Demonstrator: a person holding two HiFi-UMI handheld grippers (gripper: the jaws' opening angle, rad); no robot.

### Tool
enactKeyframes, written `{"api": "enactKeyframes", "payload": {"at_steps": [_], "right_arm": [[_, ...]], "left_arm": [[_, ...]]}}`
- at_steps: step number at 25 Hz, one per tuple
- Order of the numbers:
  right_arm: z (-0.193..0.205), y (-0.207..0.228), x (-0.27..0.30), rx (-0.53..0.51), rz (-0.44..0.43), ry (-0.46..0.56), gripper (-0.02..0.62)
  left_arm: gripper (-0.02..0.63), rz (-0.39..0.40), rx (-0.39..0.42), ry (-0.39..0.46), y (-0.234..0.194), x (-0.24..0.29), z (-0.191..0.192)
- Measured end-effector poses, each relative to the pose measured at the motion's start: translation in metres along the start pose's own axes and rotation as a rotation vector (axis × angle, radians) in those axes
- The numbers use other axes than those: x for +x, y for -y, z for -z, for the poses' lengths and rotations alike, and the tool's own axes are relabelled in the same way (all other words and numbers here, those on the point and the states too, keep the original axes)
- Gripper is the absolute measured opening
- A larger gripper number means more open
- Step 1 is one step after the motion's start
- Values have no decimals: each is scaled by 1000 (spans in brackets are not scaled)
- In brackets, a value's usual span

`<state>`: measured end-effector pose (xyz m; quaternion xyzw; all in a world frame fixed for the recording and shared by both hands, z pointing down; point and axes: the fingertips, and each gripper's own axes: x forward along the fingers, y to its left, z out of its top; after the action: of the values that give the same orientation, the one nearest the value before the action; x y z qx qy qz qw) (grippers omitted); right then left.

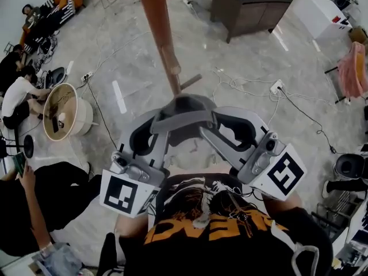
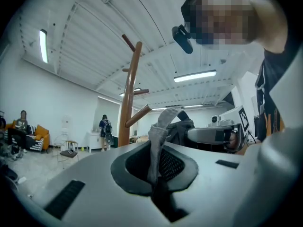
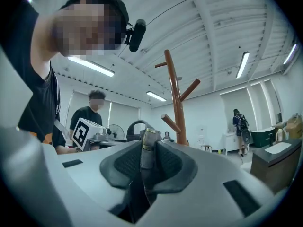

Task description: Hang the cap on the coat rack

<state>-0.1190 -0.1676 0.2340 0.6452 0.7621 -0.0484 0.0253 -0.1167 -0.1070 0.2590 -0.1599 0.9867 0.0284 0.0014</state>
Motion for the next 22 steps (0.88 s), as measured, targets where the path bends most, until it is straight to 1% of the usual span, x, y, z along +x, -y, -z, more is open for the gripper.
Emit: {"api": "enactKeyframes", "payload": {"at_steps": [2, 4, 7, 11, 15, 19, 22], "right_arm": [[-1, 9, 2, 1, -35, 1, 92], [0, 17, 9, 9, -49, -7, 92], [-2, 17, 19, 2, -41, -33, 92], [-13, 3, 26, 16, -52, -20, 92], [-20, 13, 31, 38, -54, -21, 92], [-21, 28, 33, 32, -92, -71, 92], [-20, 41, 37, 75, -123, -107, 92]], "left_arm": [[29, -29, 9, -1, -2, 4, 1], [29, -39, 11, -10, -8, 7, 3], [29, -24, 6, -6, -17, 6, -3], [29, 3, -11, -13, -22, -2, -11], [29, -10, -31, -5, -27, 11, -22], [29, -33, -2, -50, -29, 22, -28], [29, -41, -23, -72, -33, 34, -28]]}}
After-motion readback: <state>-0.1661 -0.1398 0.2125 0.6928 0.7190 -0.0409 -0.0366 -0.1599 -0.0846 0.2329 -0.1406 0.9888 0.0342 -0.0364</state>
